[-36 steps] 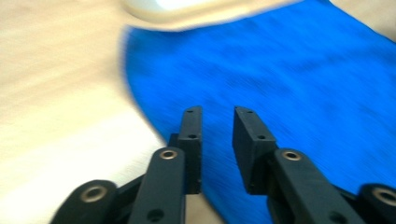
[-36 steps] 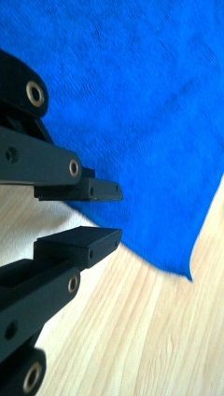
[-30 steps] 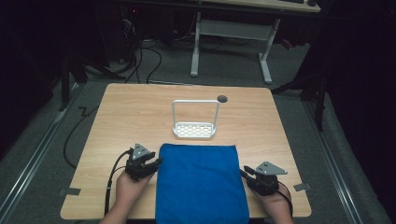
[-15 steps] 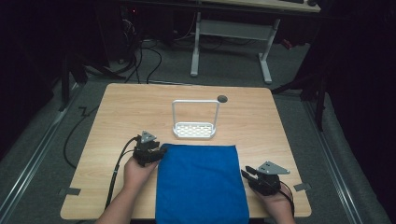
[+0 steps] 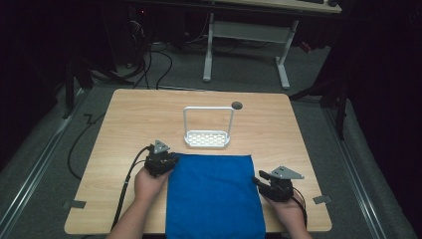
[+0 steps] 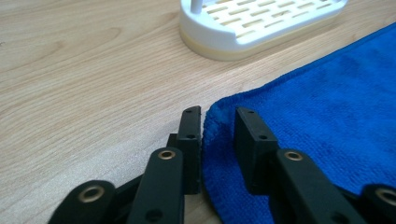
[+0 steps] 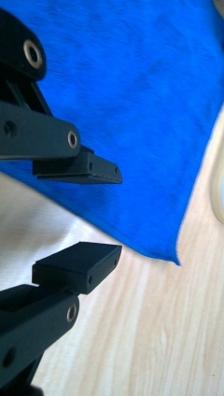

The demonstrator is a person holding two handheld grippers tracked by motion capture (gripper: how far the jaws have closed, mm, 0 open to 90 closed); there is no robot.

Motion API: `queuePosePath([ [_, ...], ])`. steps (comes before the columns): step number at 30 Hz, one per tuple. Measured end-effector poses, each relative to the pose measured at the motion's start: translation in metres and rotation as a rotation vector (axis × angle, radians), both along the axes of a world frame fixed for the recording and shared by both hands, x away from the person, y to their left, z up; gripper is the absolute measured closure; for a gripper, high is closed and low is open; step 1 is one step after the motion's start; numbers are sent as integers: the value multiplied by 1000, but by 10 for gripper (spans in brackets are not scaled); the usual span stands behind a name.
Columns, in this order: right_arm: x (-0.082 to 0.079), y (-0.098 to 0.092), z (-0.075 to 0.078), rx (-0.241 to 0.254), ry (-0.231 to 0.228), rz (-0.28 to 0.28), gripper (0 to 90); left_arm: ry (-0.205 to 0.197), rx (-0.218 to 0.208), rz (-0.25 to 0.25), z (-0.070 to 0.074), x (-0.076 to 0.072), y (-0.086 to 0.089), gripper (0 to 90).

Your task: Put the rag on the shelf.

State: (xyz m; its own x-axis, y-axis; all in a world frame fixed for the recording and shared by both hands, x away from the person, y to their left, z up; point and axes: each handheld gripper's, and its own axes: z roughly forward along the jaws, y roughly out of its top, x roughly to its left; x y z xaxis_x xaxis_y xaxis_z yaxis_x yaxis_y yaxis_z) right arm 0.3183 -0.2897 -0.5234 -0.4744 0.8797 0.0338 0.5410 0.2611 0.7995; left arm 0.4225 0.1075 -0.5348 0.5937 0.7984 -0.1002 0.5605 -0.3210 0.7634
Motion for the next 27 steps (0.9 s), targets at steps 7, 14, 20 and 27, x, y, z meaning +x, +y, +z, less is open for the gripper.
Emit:
queuePosePath([
  [7, 35, 12, 2, -70, 21, -32, 506, 8, -5, -16, 0, 1, 0, 825],
  [14, 72, 18, -4, -67, 70, -66, 513, 7, -3, -23, 0, 0, -1, 846],
  [20, 82, 19, -6, -75, 83, -63, 599, 15, -14, -9, 0, 1, 1, 866],
  [27, 80, 23, -5, -86, 86, -54, 633, 12, -7, -16, 0, 1, 1, 867],
])
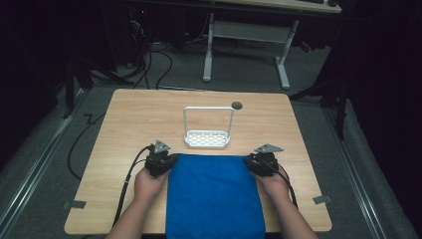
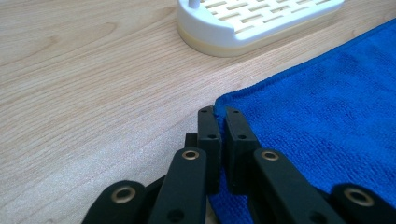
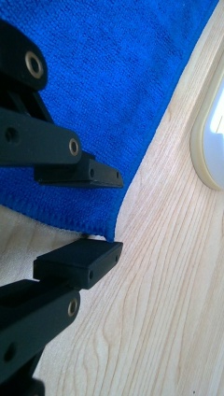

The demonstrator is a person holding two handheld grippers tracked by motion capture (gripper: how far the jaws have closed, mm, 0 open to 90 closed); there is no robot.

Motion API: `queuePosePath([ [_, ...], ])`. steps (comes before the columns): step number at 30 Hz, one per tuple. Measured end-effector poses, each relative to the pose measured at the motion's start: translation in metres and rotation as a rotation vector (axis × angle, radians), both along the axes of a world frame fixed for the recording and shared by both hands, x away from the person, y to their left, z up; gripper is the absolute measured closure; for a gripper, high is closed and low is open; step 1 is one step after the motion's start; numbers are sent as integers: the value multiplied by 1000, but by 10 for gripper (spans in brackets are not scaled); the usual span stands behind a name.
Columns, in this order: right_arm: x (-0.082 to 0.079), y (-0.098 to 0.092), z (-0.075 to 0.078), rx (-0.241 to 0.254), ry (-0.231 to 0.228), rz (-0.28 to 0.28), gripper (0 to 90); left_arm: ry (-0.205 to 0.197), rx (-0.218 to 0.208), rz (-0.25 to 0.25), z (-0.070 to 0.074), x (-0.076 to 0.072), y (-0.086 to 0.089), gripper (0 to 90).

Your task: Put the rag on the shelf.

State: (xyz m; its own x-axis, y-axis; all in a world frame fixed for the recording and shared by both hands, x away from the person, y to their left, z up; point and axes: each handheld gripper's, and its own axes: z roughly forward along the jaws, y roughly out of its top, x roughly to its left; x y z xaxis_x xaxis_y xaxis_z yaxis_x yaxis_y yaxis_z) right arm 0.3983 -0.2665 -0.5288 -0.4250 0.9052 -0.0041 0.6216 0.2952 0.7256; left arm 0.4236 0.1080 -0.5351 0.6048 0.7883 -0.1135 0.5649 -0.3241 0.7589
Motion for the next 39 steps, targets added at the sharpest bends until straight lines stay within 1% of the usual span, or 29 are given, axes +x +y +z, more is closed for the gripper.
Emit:
queuePosePath([
  [3, 0, 1, 0, 2, 0, 4, 633, 4, -5, 0, 0, 0, 0, 867],
  [4, -1, 2, 0, 0, 0, 6, 665, 7, -8, -1, 0, 1, 1, 867],
  [5, -1, 2, 0, -3, 3, 11, 727, 8, -11, -1, 0, 1, 1, 867],
  [6, -1, 2, 0, -3, 3, 11, 727, 9, -13, 0, 0, 1, 1, 867],
  [7, -1, 3, 0, -5, 0, 23, 773, 9, -12, 0, 0, 1, 1, 867],
  [8, -2, 6, 0, -1, 2, 34, 865, 9, -12, -1, 0, 1, 1, 867],
  [10, -3, 7, 0, -1, -2, 32, 873, 11, -14, 0, 0, 1, 1, 867],
  [12, -4, 8, 0, -21, -12, 40, 880, 14, -21, 3, 0, 1, 1, 868],
  [13, -4, 8, 0, -21, -12, 40, 880, 14, -21, 3, 0, 1, 1, 868],
  [14, -5, 9, 0, -44, -24, 46, 883, 29, -39, 5, -1, 2, 3, 870],
  [17, -7, 10, 1, -47, -34, 43, 884, 32, -44, 7, -1, 2, 4, 872],
  [18, -8, 10, 0, -38, -41, 43, 884, 30, -39, 12, 0, 1, 4, 872],
  [19, -12, 9, 0, -13, -55, 43, 884, 15, -42, 15, 0, 0, 4, 876],
  [20, -15, 7, -1, 3, -63, 43, 884, -6, -36, 9, 1, -3, 4, 876],
  [21, -15, 7, -1, 3, -63, 43, 884, -32, -35, 11, 2, -5, 3, 876],
  [22, -19, 4, 0, 42, -77, 35, 884, -39, -33, 9, 3, -6, 4, 877],
  [23, -20, 2, 1, 52, -84, 35, 884, -37, -48, 12, 4, -7, 5, 877],
  [24, -21, 1, 2, 63, -86, 29, 884, -37, -48, 12, 4, -7, 5, 877],
  [26, -23, -1, 3, 72, -101, 30, 884, -49, -70, 23, 6, -9, 8, 877],
  [27, -23, -1, 3, 72, -101, 30, 884, -55, -77, 24, 8, -12, 8, 877],
  [28, -25, -1, 7, 87, -118, 29, 884, -78, -75, 20, 11, -16, 7, 877],
  [29, -25, -1, 7, 87, -118, 29, 884, -78, -75, 20, 11, -16, 7, 877],
  [30, -25, -1, 7, 88, -124, 32, 884, -94, -74, 19, 13, -18, 6, 877],
  [33, -28, -3, 11, 113, -139, 29, 884, -117, -84, 17, 17, -23, 6, 877],
  [34, -30, -4, 14, 123, -154, 29, 884, -128, -85, 16, 18, -25, 6, 877],
  [37, -31, -5, 17, 125, -170, 30, 884, -137, -86, 13, 19, -26, 6, 877],
  [38, -33, -6, 19, 130, -182, 30, 884, -153, -91, 14, 21, -28, 6, 877],
  [39, -33, -6, 19, 130, -182, 30, 884, -153, -91, 14, 21, -28, 6, 877],
])
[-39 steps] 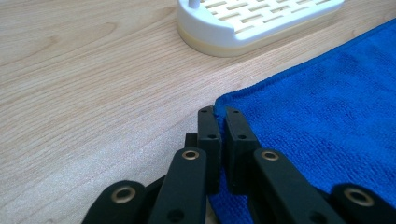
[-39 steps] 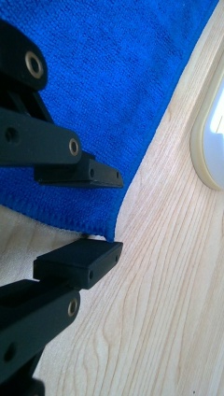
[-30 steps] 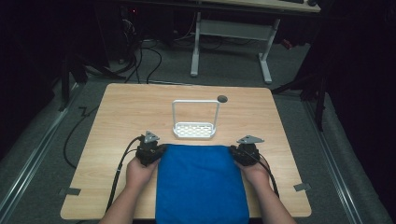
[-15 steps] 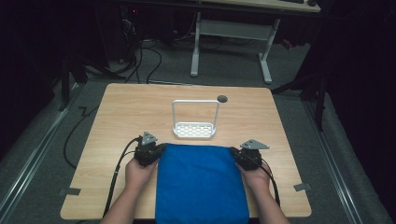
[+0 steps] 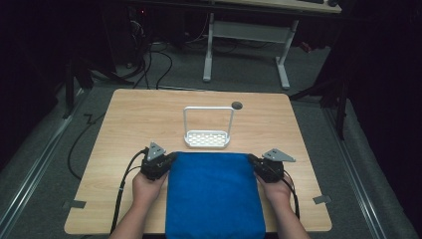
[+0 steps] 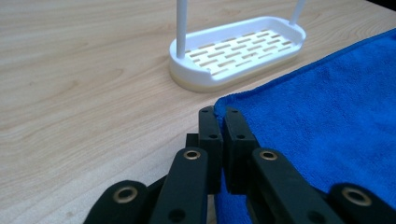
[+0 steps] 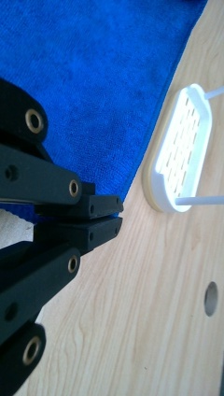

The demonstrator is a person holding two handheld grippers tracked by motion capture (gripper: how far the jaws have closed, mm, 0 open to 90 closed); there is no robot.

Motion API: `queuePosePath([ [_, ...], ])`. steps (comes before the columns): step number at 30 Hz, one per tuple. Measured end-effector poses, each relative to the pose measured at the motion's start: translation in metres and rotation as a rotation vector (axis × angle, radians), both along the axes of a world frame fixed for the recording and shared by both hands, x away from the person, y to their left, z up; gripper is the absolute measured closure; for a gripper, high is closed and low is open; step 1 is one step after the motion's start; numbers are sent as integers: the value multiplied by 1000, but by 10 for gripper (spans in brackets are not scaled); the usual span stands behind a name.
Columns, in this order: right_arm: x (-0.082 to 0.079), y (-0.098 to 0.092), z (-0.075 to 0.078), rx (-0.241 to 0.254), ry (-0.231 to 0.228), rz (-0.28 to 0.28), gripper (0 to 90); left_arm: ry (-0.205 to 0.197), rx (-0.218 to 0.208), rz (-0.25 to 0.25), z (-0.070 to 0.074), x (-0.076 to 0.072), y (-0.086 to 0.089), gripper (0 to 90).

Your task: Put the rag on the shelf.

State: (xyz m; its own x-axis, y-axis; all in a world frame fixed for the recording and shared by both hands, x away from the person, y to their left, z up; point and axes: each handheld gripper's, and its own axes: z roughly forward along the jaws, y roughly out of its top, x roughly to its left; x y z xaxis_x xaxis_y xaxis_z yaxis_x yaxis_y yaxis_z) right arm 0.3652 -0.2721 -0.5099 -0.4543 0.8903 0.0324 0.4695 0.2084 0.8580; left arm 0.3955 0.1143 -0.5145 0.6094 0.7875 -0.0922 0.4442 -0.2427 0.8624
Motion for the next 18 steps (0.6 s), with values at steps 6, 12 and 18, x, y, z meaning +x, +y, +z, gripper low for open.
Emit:
queuePosePath([
  [6, -4, -1, 8, 20, -37, -3, 883, -42, -35, 10, 9, -5, 3, 876],
  [12, -10, 1, 19, 30, -85, 3, 883, -84, -82, 24, 19, -11, 10, 877],
  [18, -17, 4, 29, 29, -131, 14, 883, -116, -111, 34, 28, -16, 14, 876],
])
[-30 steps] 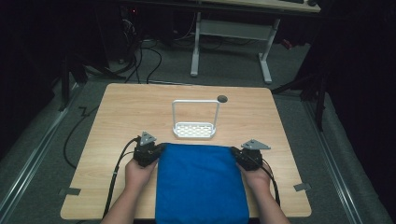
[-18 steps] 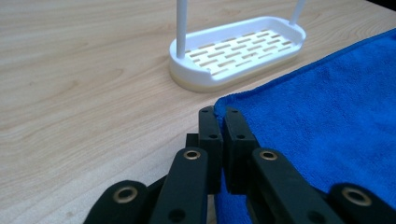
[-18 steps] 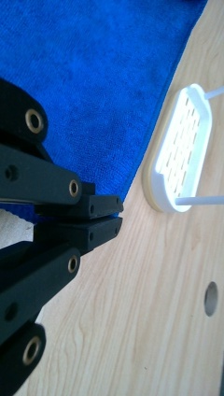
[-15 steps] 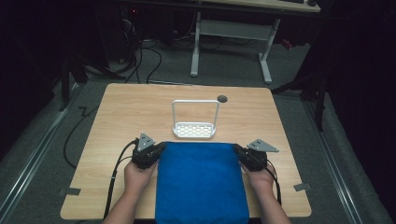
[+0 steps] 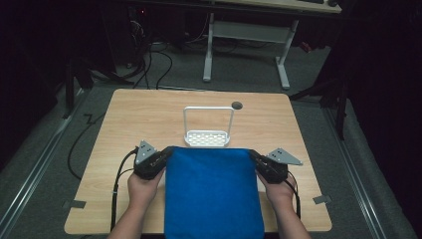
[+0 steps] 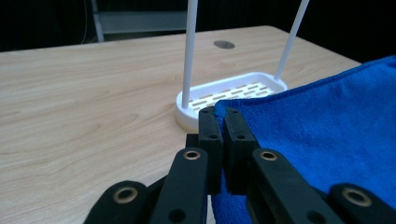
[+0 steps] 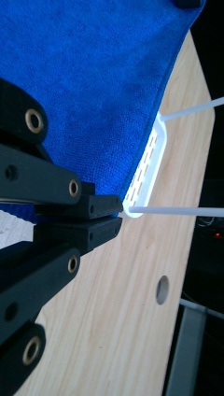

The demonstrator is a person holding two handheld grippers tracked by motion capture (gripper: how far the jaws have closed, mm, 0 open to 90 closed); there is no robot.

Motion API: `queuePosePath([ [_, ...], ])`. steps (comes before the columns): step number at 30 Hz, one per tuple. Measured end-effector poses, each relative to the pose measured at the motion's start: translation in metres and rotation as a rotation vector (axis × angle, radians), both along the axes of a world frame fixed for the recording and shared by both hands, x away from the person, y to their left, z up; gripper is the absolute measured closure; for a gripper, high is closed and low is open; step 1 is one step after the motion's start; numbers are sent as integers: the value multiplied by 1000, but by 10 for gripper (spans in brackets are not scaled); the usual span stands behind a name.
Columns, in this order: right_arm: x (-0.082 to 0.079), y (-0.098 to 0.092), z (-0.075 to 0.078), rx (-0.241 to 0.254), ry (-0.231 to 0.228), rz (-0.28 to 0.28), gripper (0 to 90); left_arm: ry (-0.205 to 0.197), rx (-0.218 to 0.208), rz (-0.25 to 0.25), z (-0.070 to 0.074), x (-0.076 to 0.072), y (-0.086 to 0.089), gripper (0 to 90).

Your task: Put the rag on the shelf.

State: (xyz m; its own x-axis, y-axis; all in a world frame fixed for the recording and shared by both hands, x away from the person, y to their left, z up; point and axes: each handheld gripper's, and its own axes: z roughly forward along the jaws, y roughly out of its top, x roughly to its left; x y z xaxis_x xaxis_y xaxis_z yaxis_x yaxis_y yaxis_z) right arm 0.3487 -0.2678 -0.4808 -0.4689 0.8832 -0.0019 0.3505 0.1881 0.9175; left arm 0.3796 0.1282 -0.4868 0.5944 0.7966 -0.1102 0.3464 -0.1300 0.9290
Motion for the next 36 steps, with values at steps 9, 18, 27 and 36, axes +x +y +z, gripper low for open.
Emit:
queuePosePath([
  [9, -9, -1, 17, 30, -52, 5, 884, -75, -27, 0, 22, -13, 2, 877],
  [18, -23, -1, 39, 65, -130, 16, 884, -140, -63, 4, 41, -25, 4, 877],
  [27, -38, 0, 63, 76, -222, 28, 883, -197, -103, 0, 58, -36, 6, 877],
  [36, -53, -1, 86, 100, -310, 33, 883, -271, -137, -10, 81, -52, 8, 877],
])
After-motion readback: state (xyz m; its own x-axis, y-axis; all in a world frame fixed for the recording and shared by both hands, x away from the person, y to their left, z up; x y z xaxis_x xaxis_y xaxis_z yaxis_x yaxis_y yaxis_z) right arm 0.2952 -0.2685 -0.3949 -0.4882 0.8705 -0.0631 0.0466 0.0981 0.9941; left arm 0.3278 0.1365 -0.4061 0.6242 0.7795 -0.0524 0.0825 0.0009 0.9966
